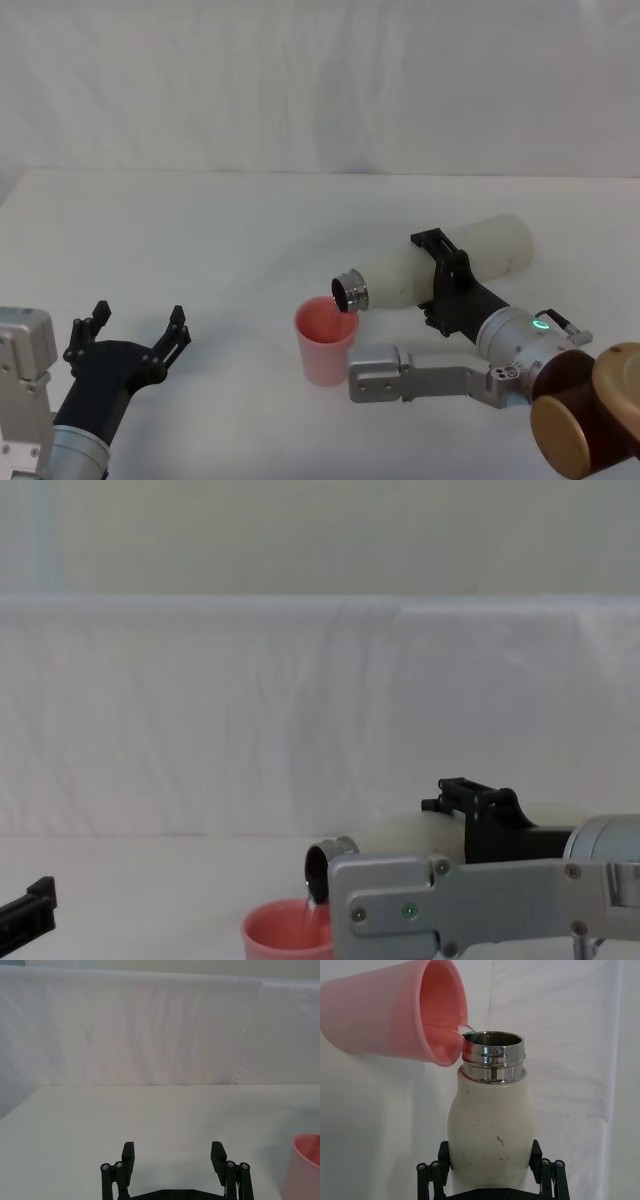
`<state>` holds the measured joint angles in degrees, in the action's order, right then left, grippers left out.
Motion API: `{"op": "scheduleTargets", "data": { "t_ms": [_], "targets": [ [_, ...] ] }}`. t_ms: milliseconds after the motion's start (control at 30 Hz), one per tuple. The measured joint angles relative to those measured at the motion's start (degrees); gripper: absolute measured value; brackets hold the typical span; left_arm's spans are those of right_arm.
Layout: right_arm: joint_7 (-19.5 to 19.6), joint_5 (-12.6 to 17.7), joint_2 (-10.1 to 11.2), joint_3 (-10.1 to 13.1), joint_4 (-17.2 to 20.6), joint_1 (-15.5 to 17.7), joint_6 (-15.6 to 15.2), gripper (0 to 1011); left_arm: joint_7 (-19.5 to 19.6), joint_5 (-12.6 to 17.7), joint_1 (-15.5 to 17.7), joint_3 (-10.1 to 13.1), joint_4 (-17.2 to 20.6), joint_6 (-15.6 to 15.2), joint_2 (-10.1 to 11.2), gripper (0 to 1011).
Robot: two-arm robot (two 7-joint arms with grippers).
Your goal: Grasp the thermos with one hand and pour water into the cup lid.
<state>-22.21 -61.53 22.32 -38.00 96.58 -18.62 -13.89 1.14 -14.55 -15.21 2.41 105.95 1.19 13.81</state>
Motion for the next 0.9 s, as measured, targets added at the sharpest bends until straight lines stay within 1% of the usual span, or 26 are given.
{"op": "scheduleTargets", "data": {
  "t_ms": [900],
  "targets": [
    [-0.48, -0.47, -0.04, -0.61, 0.05, -0.49, -0.02, 959, 0.0, 0.0, 0.0, 0.0, 0.0, 0.0, 0.0, 1001]
  ]
}}
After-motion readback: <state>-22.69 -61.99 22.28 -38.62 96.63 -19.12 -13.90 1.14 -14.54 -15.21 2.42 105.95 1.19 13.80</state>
